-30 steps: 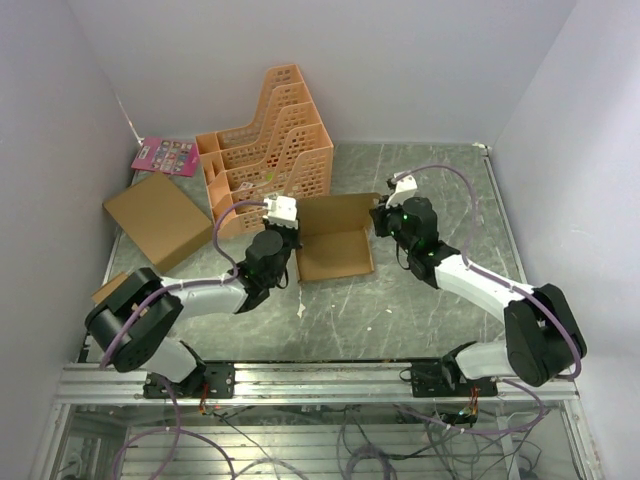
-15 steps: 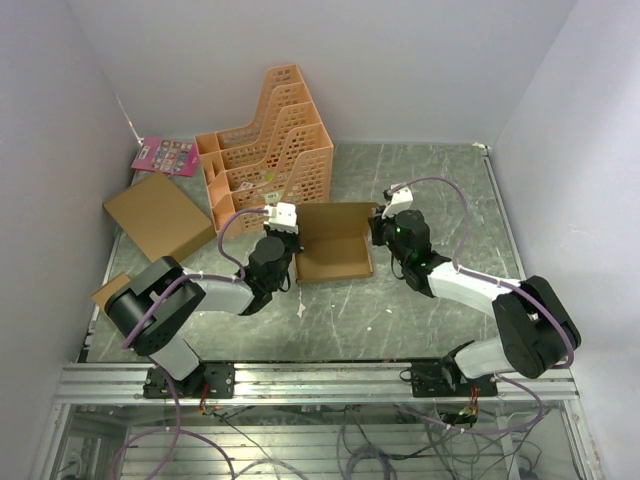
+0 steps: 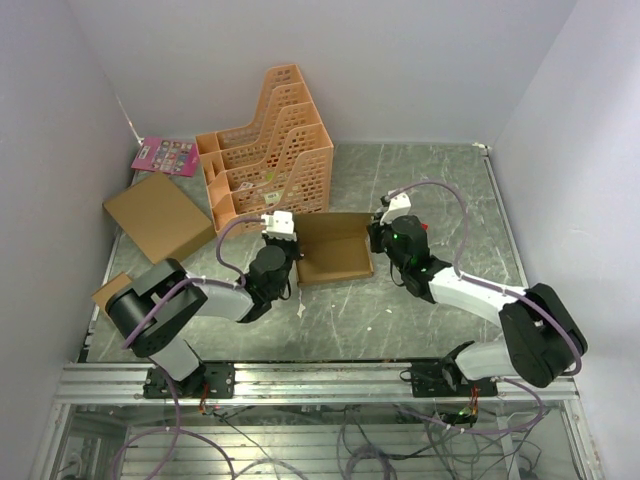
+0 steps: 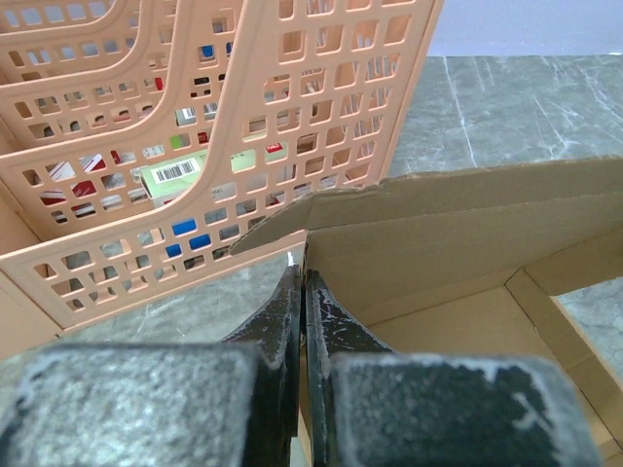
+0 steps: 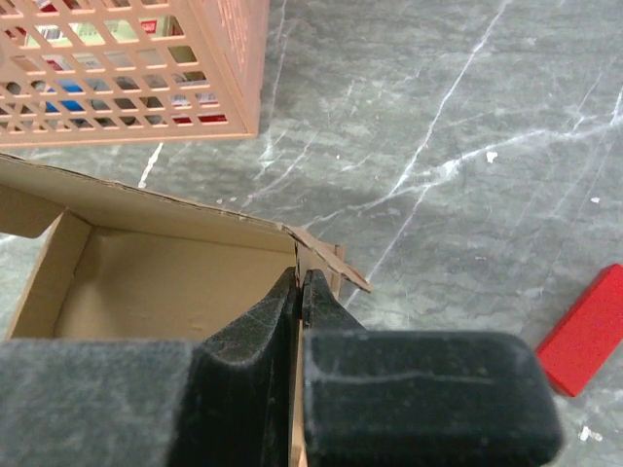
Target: Fold the paper box
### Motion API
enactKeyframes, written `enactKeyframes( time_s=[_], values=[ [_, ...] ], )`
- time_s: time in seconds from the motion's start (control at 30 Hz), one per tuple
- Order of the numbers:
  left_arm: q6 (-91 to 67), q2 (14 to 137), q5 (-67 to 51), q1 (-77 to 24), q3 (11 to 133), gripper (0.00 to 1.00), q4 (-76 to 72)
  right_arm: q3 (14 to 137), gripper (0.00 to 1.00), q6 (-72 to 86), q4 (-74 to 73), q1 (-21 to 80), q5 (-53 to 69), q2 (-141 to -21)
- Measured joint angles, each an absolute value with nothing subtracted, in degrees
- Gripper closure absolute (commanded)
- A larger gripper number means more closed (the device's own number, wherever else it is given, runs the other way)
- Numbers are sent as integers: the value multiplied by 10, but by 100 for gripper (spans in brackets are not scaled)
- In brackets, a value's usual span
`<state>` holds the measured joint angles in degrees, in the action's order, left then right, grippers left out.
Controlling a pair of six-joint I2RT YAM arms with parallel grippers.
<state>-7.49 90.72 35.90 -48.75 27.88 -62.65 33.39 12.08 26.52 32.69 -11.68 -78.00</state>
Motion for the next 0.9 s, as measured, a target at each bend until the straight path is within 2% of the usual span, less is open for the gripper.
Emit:
enactKeyframes(
  time_s=[0.9],
  values=[
    [-153,893,444,-552,250,93,-608,320,100,102,155,339,-96,-735]
  ],
)
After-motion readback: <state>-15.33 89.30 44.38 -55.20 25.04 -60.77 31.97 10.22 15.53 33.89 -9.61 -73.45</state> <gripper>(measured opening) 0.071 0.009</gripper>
